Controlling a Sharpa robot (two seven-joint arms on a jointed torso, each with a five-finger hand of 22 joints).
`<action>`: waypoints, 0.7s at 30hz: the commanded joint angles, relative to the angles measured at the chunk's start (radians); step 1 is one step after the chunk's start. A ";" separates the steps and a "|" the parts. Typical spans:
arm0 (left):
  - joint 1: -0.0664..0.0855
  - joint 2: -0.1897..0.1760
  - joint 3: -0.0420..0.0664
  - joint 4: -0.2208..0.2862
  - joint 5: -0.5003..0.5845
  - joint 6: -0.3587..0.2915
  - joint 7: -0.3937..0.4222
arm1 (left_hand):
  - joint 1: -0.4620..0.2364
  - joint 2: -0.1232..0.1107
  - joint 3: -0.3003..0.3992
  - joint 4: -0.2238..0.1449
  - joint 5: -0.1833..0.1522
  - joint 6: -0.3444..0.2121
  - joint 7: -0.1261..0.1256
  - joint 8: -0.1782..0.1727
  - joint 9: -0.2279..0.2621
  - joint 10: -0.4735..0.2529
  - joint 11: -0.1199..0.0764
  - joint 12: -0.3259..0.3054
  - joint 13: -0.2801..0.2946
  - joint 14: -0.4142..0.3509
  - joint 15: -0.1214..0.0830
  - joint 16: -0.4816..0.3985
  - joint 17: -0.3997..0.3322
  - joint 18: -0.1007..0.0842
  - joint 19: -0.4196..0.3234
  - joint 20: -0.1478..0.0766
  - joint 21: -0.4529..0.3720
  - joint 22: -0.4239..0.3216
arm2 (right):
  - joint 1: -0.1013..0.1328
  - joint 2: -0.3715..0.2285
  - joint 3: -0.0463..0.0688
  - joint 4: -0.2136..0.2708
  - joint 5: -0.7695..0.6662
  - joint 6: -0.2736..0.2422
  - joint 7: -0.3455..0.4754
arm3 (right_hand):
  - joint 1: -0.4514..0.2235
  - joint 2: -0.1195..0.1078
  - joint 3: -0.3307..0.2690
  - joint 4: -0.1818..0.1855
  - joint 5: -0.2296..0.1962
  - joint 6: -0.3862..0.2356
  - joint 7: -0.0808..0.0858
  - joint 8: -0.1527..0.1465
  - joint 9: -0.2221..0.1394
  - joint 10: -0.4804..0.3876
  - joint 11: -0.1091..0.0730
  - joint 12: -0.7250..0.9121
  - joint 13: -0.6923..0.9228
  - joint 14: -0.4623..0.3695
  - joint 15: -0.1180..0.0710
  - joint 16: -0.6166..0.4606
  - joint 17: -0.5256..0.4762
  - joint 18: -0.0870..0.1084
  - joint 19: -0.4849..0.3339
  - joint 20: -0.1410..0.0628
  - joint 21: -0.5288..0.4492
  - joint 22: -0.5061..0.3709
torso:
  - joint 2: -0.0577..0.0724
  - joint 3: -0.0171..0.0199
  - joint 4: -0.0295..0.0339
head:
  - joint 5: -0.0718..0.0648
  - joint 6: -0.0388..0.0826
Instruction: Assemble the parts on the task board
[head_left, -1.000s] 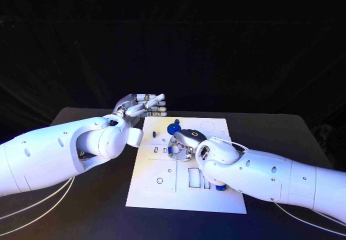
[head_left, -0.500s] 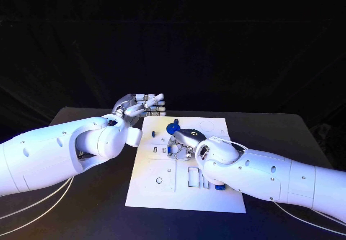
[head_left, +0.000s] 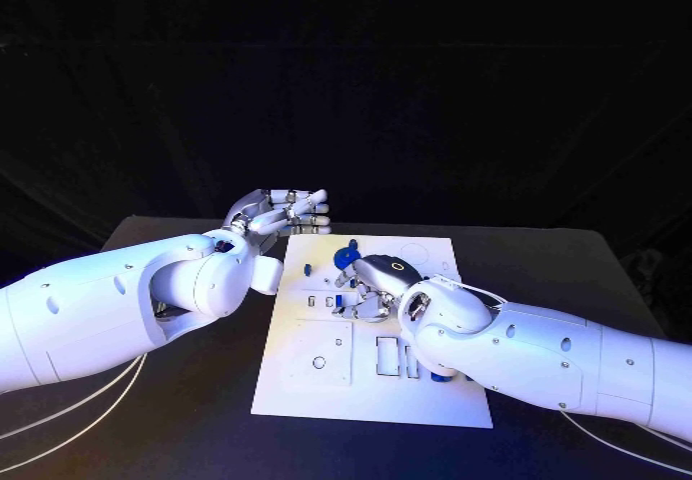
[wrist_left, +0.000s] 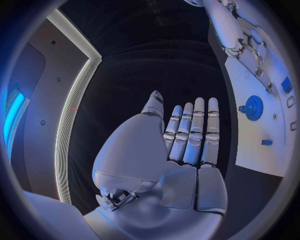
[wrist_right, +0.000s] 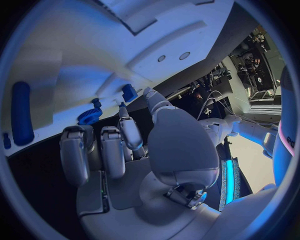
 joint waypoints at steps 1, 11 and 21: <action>0.001 0.001 0.001 -0.010 -0.065 0.052 -0.046 | 0.003 0.010 -0.001 -0.005 0.003 0.020 -0.005 0.006 0.004 0.040 -0.009 0.019 0.007 0.034 -0.012 0.018 0.010 0.014 0.024 -0.008 0.018 0.007 | 0.018 -0.031 0.007 0.049 0.023 -0.069 0.073 | 0.013 0.003 -0.016 0.003 0.010 -0.017 0.003 -0.010 -0.004 -0.006 0.002 -0.005 -0.001 0.088 0.008 -0.007 0.198 0.013 0.033 0.008 -0.012 0.193 | -0.004 -0.0014 -0.0016 | 0.001 0.004; 0.001 0.023 0.001 -0.095 -0.411 0.218 -0.229 | 0.043 0.016 0.002 -0.006 0.005 0.101 -0.056 0.026 0.016 0.240 -0.086 0.094 0.051 0.301 -0.108 0.181 0.131 0.015 0.210 -0.108 0.165 0.074 | 0.160 -0.220 0.019 0.148 0.460 0.080 0.167 | 0.071 0.060 -0.022 0.000 0.006 0.074 -0.025 0.040 0.012 -0.039 -0.023 -0.061 -0.061 0.051 -0.013 -0.079 0.068 0.045 -0.051 -0.007 -0.128 0.109 | -0.024 -0.0082 -0.0073 | 0.001 0.001; 0.014 0.067 0.001 -0.142 -0.833 0.338 -0.525 | -0.081 0.018 -0.035 0.071 0.005 0.134 -0.097 0.031 0.055 0.278 -0.131 0.264 0.224 0.444 -0.153 0.907 0.841 0.003 0.326 -0.192 0.449 0.273 | 0.207 -0.359 0.020 0.158 0.917 0.117 0.230 | 0.115 0.083 0.001 0.010 0.030 0.099 -0.029 0.040 0.000 -0.293 -0.026 -0.635 -0.581 -0.204 -0.015 -0.777 -0.680 0.168 -0.446 -0.013 -0.828 -0.387 | -0.036 -0.0064 -0.0119 | 0.006 -0.006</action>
